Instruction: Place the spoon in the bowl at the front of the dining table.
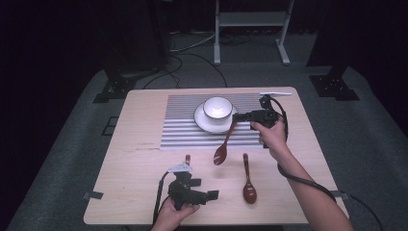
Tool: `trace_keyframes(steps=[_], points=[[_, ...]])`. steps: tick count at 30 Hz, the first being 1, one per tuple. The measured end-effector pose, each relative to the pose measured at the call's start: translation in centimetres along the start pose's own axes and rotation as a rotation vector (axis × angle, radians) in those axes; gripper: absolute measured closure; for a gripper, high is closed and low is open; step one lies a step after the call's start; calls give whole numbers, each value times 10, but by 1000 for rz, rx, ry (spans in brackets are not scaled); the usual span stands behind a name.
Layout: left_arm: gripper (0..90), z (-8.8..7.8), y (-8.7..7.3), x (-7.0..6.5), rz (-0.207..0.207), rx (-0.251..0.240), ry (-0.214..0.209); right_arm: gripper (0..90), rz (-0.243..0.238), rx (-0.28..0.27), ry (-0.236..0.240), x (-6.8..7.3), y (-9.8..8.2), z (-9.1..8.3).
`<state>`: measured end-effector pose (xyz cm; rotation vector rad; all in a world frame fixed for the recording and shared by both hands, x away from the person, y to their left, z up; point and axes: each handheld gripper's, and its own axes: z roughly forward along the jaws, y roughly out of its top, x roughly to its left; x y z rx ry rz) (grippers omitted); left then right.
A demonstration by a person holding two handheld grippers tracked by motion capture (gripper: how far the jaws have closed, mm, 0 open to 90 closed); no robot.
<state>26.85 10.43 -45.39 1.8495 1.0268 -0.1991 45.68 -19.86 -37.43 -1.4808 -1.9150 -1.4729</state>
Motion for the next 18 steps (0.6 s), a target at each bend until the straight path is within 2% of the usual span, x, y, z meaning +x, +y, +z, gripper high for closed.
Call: trace_keyframes(steps=[18], points=[[1, -4, 2, 1, 5, -16, 12, 806, 4, -45, -54, 10, 33, 5]])
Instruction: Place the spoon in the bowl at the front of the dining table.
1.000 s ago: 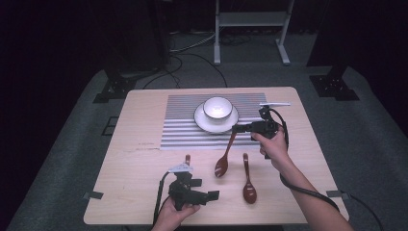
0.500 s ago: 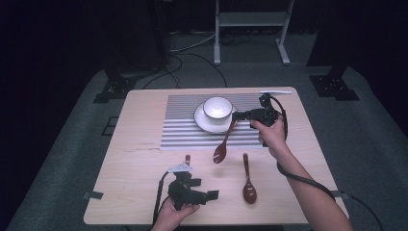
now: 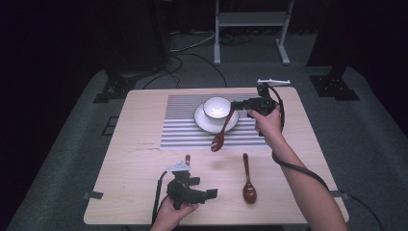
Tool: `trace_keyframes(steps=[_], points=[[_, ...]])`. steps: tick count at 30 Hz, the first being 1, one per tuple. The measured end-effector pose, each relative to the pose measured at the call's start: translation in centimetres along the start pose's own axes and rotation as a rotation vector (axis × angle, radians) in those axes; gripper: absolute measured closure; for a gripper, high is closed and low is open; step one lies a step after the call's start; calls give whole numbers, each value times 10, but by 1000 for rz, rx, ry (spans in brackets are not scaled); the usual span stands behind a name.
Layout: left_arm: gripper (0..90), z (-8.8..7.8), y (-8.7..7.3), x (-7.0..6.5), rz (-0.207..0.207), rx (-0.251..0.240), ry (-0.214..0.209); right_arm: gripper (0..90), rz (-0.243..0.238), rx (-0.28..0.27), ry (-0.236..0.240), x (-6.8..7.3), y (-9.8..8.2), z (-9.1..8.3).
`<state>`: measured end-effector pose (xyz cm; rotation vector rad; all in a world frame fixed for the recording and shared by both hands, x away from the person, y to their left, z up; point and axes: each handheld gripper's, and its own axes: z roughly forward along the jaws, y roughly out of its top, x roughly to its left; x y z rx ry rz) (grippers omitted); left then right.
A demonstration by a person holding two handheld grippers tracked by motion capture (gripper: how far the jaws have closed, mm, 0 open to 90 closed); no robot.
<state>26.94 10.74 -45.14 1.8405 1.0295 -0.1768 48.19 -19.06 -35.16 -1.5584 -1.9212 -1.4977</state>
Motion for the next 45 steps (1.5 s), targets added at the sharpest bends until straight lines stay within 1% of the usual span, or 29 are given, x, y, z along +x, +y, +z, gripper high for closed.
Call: trace_keyframes(steps=[3, 6, 9, 12, 13, 17, 18, 22, 24, 25, 26, 27, 29, 30, 31, 32, 37, 38, 39, 42, 44, 45], points=[[1, -1, 0, 0, -4, -4, 2, 807, -1, -6, -9, 2, 5, 1], [1, -2, 1, 1, 3, -6, 7, 806, -3, -20, -27, 6, 15, 3], [1, -2, 1, 1, 7, -6, 8, 806, -5, -25, -40, 8, 20, 4], [1, -2, 1, 2, 7, -8, 9, 807, -10, -35, -55, 14, 29, 6], [1, -2, 1, 2, 6, -8, 8, 807, -10, -35, -55, 14, 29, 6], [1, -3, 1, 2, 4, -9, 7, 807, -19, -48, -70, 20, 39, 8], [1, -3, 1, 2, 2, -11, 6, 806, -19, -57, -80, 23, 44, 9], [1, -3, 1, 2, 4, -13, 8, 806, -11, -73, -89, 24, 50, 10], [1, -3, 1, 2, 1, -16, 6, 806, -1, -92, -105, 24, 56, 11], [1, -3, 1, 2, 1, -16, 6, 806, -1, -92, -105, 24, 56, 11], [1, -3, 1, 2, 1, -16, 6, 807, 6, -115, -121, 22, 59, 11], [1, -3, 1, 2, 0, -17, 5, 807, 6, -115, -121, 22, 59, 11], [1, -4, 1, 2, 0, -18, 3, 808, 20, -144, -135, 21, 62, 10], [1, -4, 1, 1, 2, -19, 3, 808, 34, -176, -146, 19, 64, 9], [1, -4, 1, 1, 2, -19, 3, 808, 34, -176, -146, 19, 64, 9], [1, -4, 1, 2, 1, -20, 2, 808, 44, -198, -162, 18, 66, 9], [1, -5, 1, 1, 1, -21, 1, 807, 61, -225, -178, 13, 68, 7], [1, -5, 2, 1, 3, -20, 0, 807, 66, -242, -191, 10, 69, 6], [1, -5, 2, 1, 3, -20, 0, 807, 66, -242, -191, 10, 69, 6], [1, -5, 2, 1, 4, -21, 0, 808, 65, -261, -216, 4, 69, 5], [1, -4, 2, 1, 3, -20, -1, 808, 67, -264, -218, 3, 69, 5], [1, -4, 2, 1, 5, -18, -1, 808, 68, -266, -229, 2, 70, 5]])
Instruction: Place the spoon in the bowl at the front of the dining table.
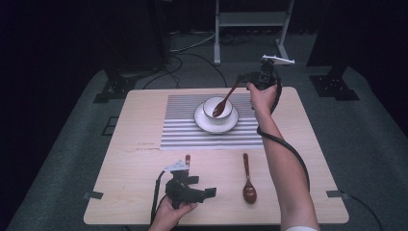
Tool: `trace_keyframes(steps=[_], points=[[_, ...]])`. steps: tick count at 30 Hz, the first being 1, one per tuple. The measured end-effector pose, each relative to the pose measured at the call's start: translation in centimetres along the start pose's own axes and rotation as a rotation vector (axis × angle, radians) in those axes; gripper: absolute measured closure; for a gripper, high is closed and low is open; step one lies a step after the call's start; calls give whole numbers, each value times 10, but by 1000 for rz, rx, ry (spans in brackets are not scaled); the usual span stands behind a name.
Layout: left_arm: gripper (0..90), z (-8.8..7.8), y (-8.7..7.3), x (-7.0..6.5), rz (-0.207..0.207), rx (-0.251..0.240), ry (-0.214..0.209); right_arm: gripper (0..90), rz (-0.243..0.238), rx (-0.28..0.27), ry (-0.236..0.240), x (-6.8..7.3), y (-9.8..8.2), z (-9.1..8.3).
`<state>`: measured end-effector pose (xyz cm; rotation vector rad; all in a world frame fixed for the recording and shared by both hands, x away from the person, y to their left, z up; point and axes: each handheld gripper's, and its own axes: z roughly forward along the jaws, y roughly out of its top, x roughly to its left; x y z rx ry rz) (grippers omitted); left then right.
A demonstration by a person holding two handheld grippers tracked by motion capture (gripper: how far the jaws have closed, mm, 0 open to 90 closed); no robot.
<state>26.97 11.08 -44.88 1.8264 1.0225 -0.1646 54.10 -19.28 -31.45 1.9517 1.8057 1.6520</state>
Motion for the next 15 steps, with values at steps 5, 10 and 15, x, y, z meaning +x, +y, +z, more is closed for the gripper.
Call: trace_keyframes(steps=[5, 10, 15], points=[[1, 1, 0, -1, 3, 2, -2, 808, -9, -11, -32, -2, -1, 1], [1, 1, 0, -2, 7, 1, -4, 808, -11, -19, -46, -2, -2, 3], [1, 1, 0, -2, 7, 0, -5, 808, -13, -26, -51, -3, -3, 3]])
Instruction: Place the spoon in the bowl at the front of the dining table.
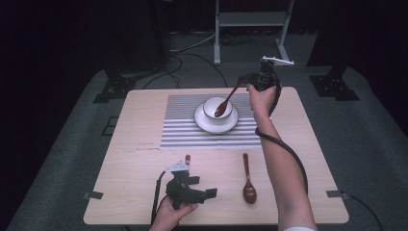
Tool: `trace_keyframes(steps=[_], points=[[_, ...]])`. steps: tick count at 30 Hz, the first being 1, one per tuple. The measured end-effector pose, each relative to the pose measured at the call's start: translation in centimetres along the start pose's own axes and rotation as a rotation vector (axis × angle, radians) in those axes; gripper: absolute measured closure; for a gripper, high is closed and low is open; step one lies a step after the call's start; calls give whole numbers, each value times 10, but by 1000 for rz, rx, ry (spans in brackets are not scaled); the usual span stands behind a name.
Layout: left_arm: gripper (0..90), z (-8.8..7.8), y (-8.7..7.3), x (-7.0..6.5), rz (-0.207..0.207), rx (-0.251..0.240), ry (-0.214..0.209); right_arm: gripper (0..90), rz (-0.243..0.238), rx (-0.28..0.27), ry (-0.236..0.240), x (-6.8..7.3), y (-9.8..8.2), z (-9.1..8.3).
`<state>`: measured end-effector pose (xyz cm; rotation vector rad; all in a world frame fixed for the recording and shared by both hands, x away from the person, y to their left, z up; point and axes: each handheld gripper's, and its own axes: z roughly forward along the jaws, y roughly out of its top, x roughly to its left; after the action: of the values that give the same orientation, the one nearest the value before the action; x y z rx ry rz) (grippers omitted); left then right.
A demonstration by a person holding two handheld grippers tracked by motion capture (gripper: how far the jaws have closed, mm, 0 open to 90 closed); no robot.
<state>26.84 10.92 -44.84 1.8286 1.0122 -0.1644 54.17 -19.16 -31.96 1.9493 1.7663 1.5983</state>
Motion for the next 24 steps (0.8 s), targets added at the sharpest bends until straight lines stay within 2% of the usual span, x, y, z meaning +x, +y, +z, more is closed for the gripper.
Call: trace_keyframes(steps=[9, 24], points=[[1, 1, -1, 0, 2, 5, -1, 807, 4, -4, -13, -5, -4, 3], [1, 1, -1, -1, -2, 4, -4, 796, 11, 27, -17, -14, -11, 8]])
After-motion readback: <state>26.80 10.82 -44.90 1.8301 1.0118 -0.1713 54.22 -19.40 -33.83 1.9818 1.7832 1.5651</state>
